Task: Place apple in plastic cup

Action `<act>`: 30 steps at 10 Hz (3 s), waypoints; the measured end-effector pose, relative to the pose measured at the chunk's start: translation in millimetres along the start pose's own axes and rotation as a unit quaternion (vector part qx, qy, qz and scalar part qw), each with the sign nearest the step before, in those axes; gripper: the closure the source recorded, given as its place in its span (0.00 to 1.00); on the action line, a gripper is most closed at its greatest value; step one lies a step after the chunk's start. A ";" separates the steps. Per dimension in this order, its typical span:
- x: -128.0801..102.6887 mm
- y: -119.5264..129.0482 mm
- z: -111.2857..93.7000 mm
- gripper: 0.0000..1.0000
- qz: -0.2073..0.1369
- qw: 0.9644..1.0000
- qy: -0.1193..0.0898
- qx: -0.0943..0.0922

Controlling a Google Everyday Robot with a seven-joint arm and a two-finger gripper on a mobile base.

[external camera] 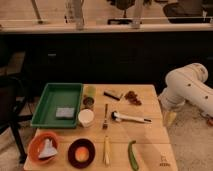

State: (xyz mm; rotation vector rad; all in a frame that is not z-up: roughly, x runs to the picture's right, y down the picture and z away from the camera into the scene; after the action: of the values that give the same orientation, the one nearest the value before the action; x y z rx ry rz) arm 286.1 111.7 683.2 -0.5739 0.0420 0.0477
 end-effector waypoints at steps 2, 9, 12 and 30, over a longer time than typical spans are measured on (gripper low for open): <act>0.0 0.0 0.0 0.20 0.000 1.000 0.000 0.000; 0.0 0.0 0.0 0.20 0.000 1.000 0.000 0.000; 0.0 0.0 0.0 0.20 0.000 1.000 0.000 0.000; -177.8 71.2 -9.2 0.20 -0.357 0.933 -0.002 0.035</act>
State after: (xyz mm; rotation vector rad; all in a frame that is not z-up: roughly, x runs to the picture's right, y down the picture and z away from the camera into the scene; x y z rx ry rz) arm 104.3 160.5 646.3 -0.4910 -0.1703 -0.6611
